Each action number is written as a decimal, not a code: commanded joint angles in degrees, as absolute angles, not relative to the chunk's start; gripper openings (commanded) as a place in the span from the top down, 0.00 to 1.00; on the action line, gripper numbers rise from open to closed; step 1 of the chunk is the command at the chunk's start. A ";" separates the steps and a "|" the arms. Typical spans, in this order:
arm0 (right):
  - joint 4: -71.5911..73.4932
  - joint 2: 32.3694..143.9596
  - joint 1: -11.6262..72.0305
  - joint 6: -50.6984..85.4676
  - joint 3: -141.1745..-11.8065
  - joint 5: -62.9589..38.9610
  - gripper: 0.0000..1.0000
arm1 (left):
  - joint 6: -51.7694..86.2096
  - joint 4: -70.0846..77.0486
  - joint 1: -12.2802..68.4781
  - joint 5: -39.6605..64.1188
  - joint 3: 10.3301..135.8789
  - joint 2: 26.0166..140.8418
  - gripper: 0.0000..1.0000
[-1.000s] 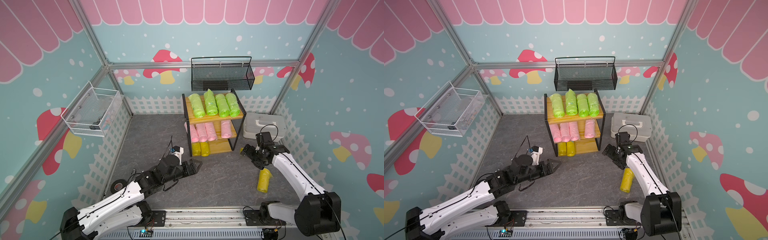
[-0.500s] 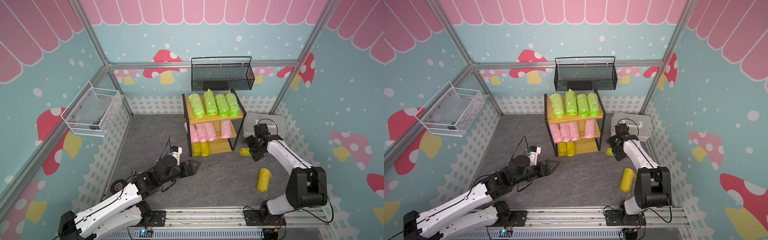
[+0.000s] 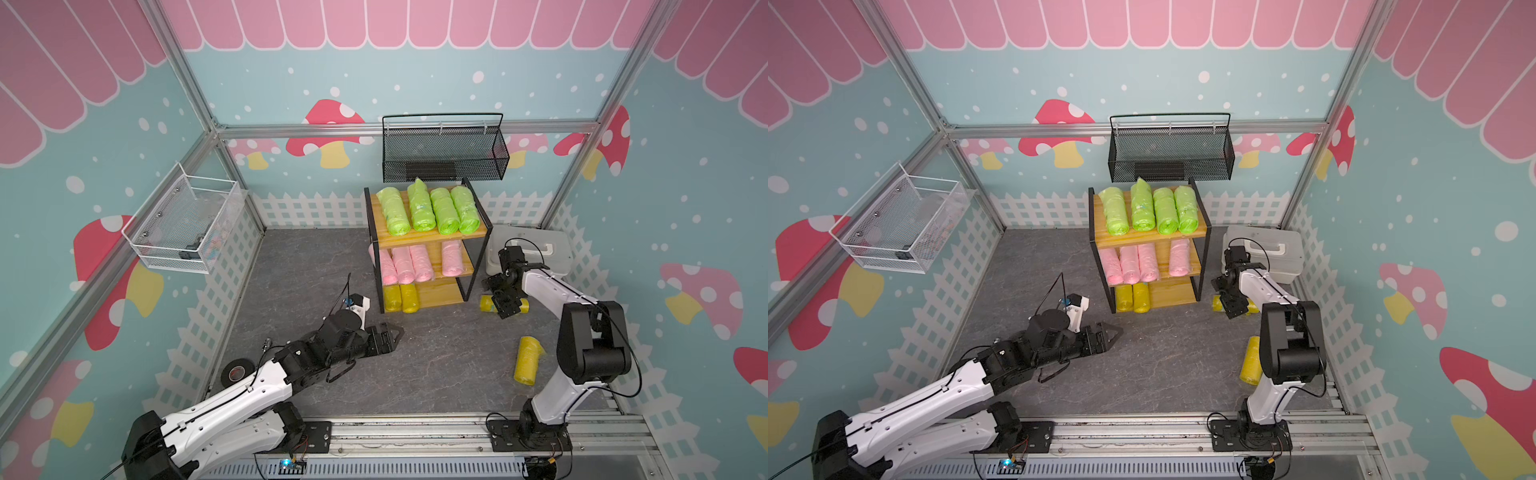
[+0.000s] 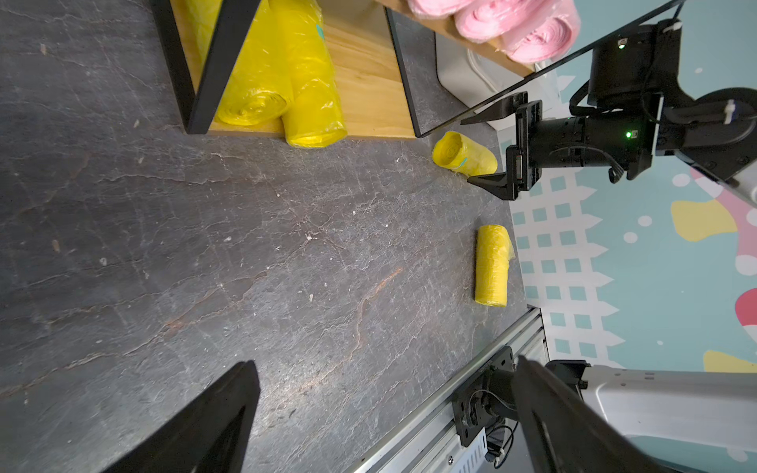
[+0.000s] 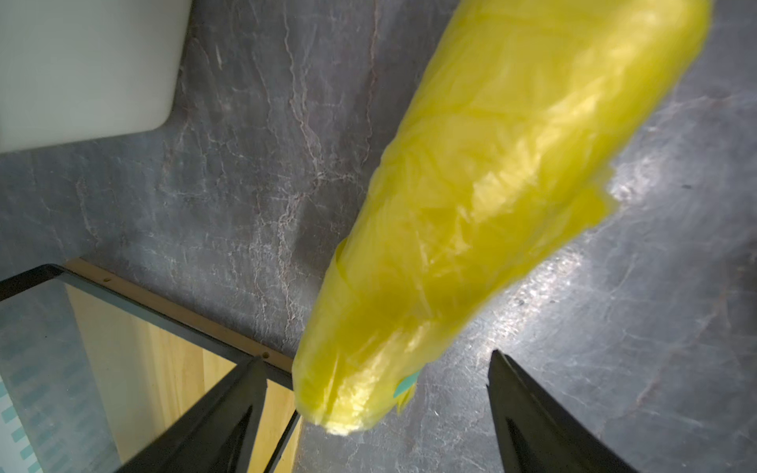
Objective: Sort the rolls of trash bags by color and place them on the shelf
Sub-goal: Pick up the roll of trash bags from the center of the board.
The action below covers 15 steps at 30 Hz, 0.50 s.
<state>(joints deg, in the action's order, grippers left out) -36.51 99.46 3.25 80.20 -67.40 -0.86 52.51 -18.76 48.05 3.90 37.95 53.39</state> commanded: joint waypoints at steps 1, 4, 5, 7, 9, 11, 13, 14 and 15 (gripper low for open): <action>-36.91 100.86 2.85 80.99 -69.07 0.81 0.14 | 51.07 -19.26 47.72 4.93 37.35 54.13 0.01; -37.01 102.08 2.87 80.70 -68.87 1.05 0.15 | 50.74 -19.25 47.72 5.18 37.59 54.74 0.01; -36.98 102.50 2.81 80.32 -68.80 1.26 0.15 | 50.58 -19.27 47.72 5.26 37.70 54.88 0.01; -37.00 103.07 2.72 78.44 -68.66 1.99 0.16 | 50.45 -19.53 47.64 5.43 38.11 55.21 0.01; -37.10 103.14 2.64 76.78 -68.07 3.42 0.17 | 50.36 -19.77 47.64 5.83 38.54 55.34 0.01; -36.55 103.07 2.39 76.26 -66.78 3.57 0.19 | 50.36 -19.80 47.64 5.81 38.45 55.37 0.01; -35.71 103.27 2.16 75.79 -65.54 3.02 0.20 | 50.32 -19.82 47.64 5.68 38.41 55.46 0.01; -35.12 103.40 2.03 75.60 -64.86 2.71 0.21 | 50.27 -19.86 47.64 5.68 38.45 55.54 0.01; -34.64 103.42 1.94 75.42 -64.34 2.56 0.23 | 50.27 -19.89 47.57 5.86 38.56 55.71 0.01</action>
